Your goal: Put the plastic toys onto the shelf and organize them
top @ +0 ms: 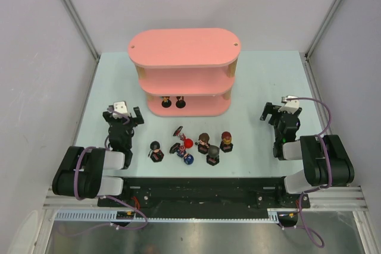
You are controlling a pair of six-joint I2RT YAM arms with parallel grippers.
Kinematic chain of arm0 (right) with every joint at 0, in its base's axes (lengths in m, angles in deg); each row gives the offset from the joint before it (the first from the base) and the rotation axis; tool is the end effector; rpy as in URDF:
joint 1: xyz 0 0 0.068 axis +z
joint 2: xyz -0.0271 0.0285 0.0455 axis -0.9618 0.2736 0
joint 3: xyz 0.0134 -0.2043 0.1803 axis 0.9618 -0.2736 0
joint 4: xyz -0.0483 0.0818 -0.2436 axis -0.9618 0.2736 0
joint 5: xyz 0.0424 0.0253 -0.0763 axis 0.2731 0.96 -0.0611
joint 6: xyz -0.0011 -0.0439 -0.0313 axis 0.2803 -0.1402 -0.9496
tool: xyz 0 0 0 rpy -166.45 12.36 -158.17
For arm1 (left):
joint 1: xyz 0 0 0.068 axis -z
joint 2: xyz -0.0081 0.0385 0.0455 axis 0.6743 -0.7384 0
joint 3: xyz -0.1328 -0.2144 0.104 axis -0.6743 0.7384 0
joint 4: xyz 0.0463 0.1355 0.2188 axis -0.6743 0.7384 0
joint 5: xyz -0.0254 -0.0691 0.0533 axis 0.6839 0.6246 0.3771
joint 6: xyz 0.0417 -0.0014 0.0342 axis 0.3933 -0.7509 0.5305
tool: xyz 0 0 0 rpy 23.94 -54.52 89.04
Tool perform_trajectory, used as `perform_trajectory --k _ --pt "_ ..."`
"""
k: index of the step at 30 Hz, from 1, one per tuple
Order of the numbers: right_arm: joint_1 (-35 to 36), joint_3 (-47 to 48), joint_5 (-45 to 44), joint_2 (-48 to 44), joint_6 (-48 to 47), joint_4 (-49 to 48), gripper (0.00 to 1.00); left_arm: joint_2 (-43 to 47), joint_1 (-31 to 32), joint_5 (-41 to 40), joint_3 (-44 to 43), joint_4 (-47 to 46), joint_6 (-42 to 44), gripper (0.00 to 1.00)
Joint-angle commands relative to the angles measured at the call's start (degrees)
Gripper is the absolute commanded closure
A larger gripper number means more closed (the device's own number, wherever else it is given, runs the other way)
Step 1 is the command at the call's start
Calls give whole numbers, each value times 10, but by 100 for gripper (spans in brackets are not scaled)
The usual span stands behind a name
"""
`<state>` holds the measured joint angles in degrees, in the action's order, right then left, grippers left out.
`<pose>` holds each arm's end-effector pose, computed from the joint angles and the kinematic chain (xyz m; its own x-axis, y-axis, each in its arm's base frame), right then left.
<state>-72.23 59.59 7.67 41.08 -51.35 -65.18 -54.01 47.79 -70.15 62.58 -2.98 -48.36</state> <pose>0.2400 0.0016 0.1473 -0.1627 0.0456 -0.9856 0.1516 0.9882 0.0207 0.2093 -0.0103 0.1579 -0.0226 -0.0132 -0.9997 -0.1689 0.9856 -0.0092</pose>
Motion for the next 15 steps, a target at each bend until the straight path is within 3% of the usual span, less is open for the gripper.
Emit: perform_trajectory --k 1,15 --pt "2 15 -12 6 -5 -15 1 3 1 27 -20 -9 29 0" --pt "0 15 -9 5 -4 -15 0 2 2 27 -20 -8 28 0"
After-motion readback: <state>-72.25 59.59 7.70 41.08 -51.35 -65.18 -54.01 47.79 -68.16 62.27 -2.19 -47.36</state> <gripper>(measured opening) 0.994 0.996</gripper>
